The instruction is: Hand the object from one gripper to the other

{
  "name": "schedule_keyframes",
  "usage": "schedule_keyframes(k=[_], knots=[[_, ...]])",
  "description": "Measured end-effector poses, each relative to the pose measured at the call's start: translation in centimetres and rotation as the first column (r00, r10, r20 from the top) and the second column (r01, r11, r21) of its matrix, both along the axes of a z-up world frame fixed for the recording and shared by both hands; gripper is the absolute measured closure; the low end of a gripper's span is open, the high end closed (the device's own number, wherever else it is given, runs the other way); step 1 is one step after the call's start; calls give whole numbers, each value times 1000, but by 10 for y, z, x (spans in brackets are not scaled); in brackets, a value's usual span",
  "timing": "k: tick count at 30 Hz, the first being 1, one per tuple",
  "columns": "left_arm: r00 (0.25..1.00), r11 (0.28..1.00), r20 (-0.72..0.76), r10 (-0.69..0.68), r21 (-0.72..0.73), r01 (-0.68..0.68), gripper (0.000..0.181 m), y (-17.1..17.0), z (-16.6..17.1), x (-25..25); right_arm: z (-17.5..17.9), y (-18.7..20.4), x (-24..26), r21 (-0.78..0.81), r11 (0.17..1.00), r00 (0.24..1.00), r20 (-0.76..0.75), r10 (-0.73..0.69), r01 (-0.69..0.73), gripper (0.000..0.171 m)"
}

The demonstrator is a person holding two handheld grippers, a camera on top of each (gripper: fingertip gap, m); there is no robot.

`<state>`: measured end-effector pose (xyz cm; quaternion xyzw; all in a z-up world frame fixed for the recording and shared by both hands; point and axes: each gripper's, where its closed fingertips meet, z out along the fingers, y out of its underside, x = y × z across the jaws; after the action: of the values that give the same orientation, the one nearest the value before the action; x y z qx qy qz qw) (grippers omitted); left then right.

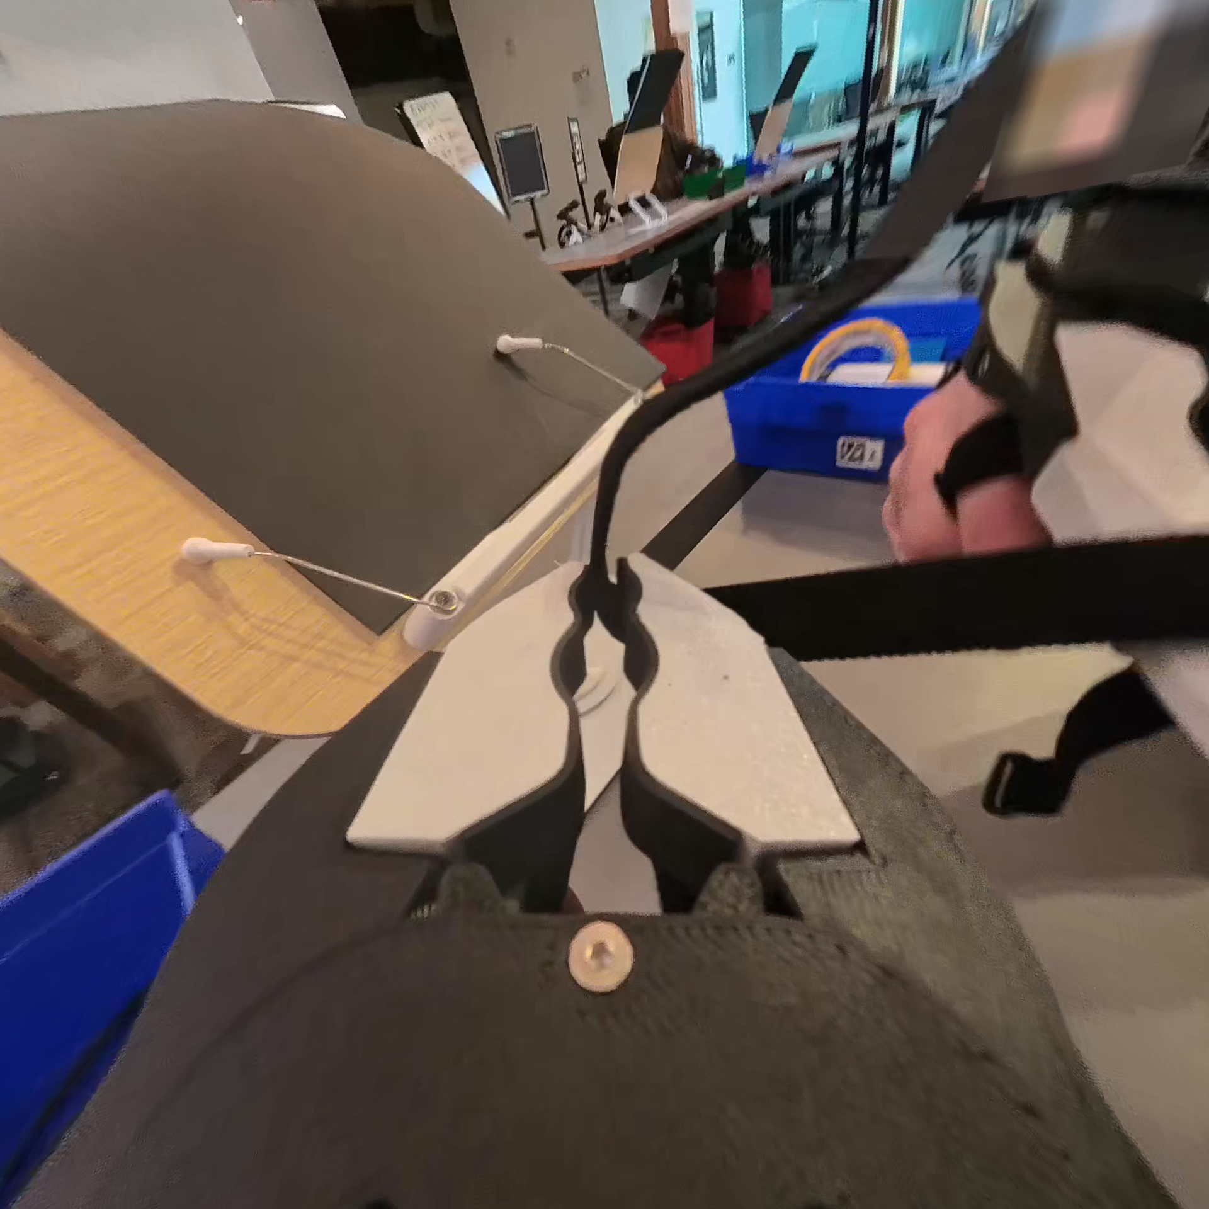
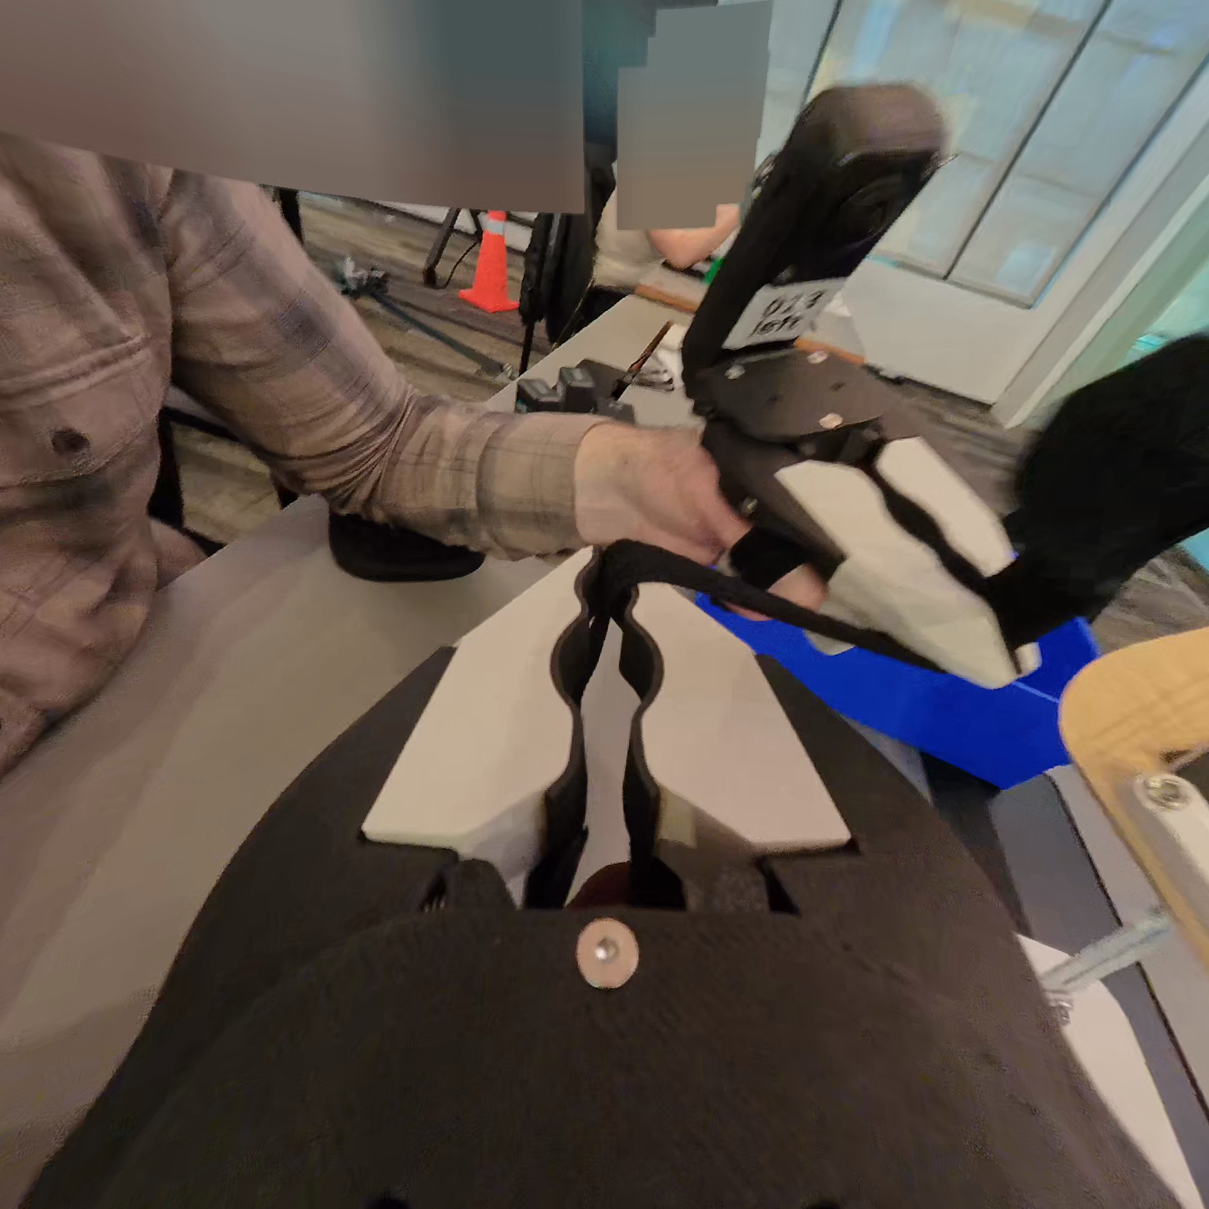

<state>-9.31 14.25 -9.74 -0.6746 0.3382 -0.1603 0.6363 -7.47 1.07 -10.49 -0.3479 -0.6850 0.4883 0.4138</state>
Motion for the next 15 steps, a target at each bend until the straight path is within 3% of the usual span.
schedule_keyframes(k=[6,12,15], knots=[[944,996,323,-67,-35,83,176,-4,32,-20,-23,-2,-7,-3,1000,996,83,11,-11,171],[892,995,442,-89,10,94,175,-10,54,-33,-20,-2,-4,-39,999,997,76,27,-24,171],[932,999,361,-45,11,44,179,-5,45,-32,-19,-4,-5,-38,999,997,72,33,-31,171]])
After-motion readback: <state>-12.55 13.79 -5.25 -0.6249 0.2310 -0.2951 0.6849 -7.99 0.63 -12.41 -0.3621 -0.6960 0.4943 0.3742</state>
